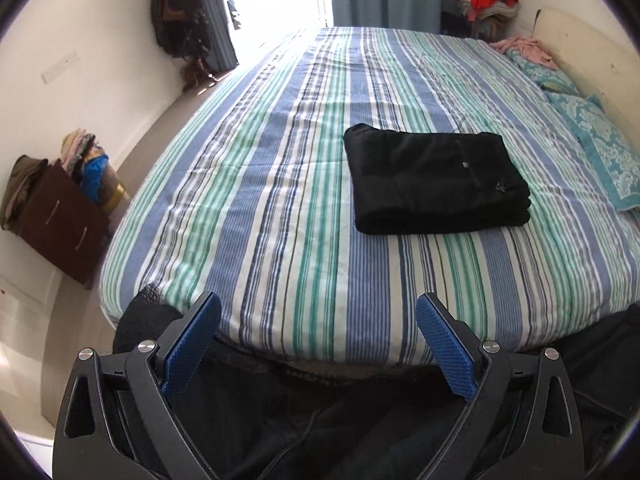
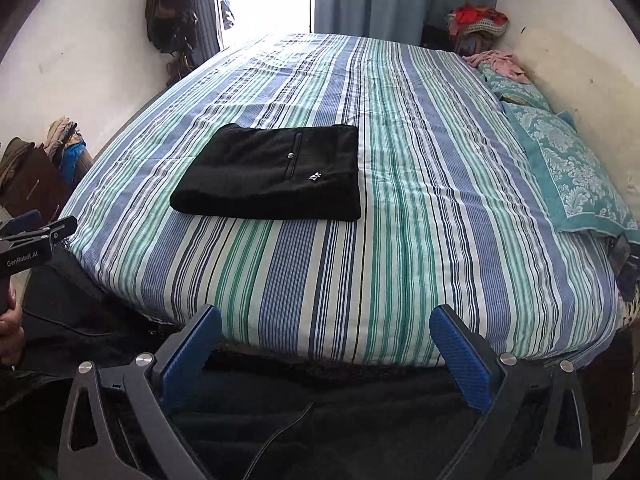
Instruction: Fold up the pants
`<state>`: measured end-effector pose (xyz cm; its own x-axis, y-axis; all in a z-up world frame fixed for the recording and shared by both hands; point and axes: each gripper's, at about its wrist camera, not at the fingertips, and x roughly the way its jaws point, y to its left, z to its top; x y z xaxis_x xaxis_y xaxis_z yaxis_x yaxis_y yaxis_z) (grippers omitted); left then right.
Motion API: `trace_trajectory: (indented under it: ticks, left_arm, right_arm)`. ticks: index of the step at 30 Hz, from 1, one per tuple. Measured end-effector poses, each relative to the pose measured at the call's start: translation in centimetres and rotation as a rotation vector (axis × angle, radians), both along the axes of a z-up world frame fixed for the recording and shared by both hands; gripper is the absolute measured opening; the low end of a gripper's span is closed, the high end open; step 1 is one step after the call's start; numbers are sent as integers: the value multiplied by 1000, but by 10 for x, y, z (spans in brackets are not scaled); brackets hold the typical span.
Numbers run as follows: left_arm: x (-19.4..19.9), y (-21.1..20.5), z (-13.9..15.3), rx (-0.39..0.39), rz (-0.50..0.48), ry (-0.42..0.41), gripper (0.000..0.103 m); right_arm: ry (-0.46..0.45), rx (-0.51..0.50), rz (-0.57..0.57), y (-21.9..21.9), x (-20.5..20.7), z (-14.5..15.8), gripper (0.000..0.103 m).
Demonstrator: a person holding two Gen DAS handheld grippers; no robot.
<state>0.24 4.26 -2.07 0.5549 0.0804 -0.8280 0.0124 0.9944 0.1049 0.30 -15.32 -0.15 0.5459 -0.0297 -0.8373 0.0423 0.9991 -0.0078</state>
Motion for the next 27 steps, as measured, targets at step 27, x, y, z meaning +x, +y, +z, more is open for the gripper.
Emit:
trace_trajectory:
  ticks: [27]
  left_arm:
    - [-31,-27,11,-6,-95,3,99]
  right_arm:
    - [-29,-19,-47,29,-15,9,103]
